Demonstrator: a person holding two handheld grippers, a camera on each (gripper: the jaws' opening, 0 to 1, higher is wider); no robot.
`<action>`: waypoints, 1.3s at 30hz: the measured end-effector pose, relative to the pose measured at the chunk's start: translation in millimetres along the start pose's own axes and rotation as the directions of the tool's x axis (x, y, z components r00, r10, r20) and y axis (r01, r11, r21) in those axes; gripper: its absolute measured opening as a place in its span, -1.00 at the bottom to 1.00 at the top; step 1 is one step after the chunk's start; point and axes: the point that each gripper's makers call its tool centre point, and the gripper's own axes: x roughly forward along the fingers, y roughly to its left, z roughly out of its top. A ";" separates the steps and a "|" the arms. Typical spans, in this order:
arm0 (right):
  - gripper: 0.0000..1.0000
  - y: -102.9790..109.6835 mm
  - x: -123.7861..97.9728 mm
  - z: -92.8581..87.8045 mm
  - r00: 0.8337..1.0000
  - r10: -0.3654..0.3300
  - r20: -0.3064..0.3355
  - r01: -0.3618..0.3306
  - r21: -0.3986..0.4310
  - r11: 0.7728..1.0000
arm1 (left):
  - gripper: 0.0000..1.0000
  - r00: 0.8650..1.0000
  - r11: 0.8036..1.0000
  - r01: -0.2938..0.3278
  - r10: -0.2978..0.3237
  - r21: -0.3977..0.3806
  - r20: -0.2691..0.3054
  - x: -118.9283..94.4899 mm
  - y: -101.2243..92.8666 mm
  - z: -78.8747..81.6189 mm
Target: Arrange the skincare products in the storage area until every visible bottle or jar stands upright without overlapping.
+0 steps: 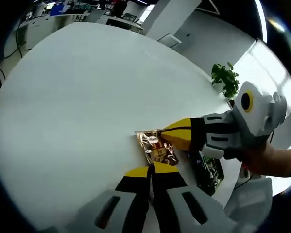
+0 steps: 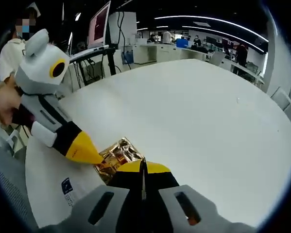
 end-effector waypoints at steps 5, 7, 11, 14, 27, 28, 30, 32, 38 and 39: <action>-0.98 2.1 1.0 1.5 1.000 -0.008 -0.010 0.008 -0.038 0.999 | -0.99 1.000 1.000 -0.010 0.010 0.024 0.004 -1.3 -4.8 -2.5; -0.98 1.6 2.0 2.2 1.000 -0.014 -0.012 0.013 -0.050 0.999 | -0.98 1.000 0.999 -0.011 0.010 0.034 0.004 -1.0 -4.8 -2.5; -0.98 1.7 -0.2 1.6 1.000 -0.015 -0.009 0.015 -0.057 0.998 | -0.98 1.000 0.993 -0.023 0.022 0.113 0.013 -3.5 -4.8 -0.5; -0.98 2.7 -0.6 2.2 1.000 -0.009 -0.005 0.008 -0.049 0.999 | -0.97 1.000 0.989 -0.030 0.029 0.143 0.008 -5.1 -5.3 -0.5; -0.98 0.6 1.2 3.0 1.000 0.001 -0.001 -0.001 -0.057 0.998 | -0.73 0.998 0.883 -0.043 0.018 0.467 0.057 -11.1 -5.8 30.7; -0.98 0.0 1.8 2.9 1.000 0.002 -0.001 -0.002 -0.058 0.998 | -0.70 0.998 0.877 -0.039 0.014 0.479 0.055 -8.6 -7.7 31.5; -0.98 -1.2 3.0 2.8 1.000 0.004 -0.001 -0.004 -0.057 0.998 | -0.61 0.999 0.854 -0.033 0.010 0.519 0.047 -1.5 -10.9 31.8; -0.98 -1.9 4.0 2.9 1.000 0.006 -0.002 -0.006 -0.058 0.998 | -0.51 0.999 0.840 -0.027 0.008 0.543 0.038 4.3 -13.6 29.3; -0.98 -1.0 4.1 3.6 1.000 0.009 -0.003 -0.009 -0.063 0.998 | -0.42 0.999 0.824 -0.039 0.027 0.565 0.029 11.1 -10.0 27.5; -0.98 -0.7 4.0 3.6 1.000 0.009 -0.002 -0.009 -0.063 0.998 | -0.42 0.999 0.824 -0.037 0.028 0.565 0.025 11.2 -10.2 27.7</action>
